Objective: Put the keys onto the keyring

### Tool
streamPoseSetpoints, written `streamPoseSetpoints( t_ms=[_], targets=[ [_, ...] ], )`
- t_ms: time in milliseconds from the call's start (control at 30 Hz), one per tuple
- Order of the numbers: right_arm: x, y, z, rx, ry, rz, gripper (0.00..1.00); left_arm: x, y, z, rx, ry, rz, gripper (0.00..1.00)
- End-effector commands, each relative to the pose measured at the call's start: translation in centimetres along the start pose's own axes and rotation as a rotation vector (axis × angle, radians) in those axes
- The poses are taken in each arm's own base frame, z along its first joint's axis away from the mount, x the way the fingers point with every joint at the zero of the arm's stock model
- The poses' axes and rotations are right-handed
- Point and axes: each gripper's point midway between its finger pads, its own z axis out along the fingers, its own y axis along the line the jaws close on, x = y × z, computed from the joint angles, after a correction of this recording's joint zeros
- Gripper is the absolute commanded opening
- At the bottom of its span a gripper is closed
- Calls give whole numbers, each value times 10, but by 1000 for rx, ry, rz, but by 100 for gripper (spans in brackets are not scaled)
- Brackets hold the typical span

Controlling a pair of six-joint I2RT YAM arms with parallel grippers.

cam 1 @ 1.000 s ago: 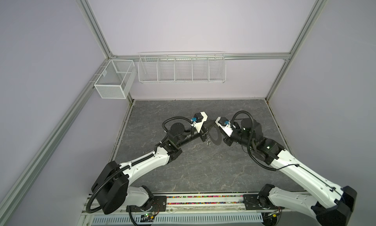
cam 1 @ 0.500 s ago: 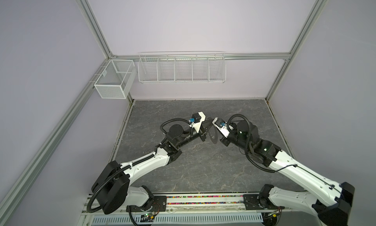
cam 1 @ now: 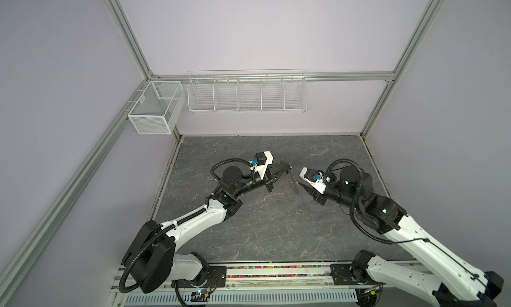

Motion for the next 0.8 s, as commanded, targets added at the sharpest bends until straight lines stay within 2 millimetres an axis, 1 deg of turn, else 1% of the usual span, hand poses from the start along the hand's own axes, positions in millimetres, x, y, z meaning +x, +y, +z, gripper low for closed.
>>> streamPoseSetpoints(
  t_ms=[0,67,200,333,500,767],
  targets=[
    [-5,5,-9,-99,-23,29,41,-17,-22,-6,130,-18,-6,0],
    [-10,0,-9,-127,-40,72,38,-14,-26,-6,158,6,-10,0],
    [-18,-2,-4,-203,-64,145,33,-10,-30,-7,183,29,-15,0],
    [-28,5,-1,-287,-99,169,31,-9,-31,-7,188,34,-13,0],
    [-28,13,6,-352,-102,186,27,-7,-32,-6,198,37,-10,0],
    [-25,13,13,-361,-97,197,20,-6,-33,-5,211,42,-8,0]
  ],
)
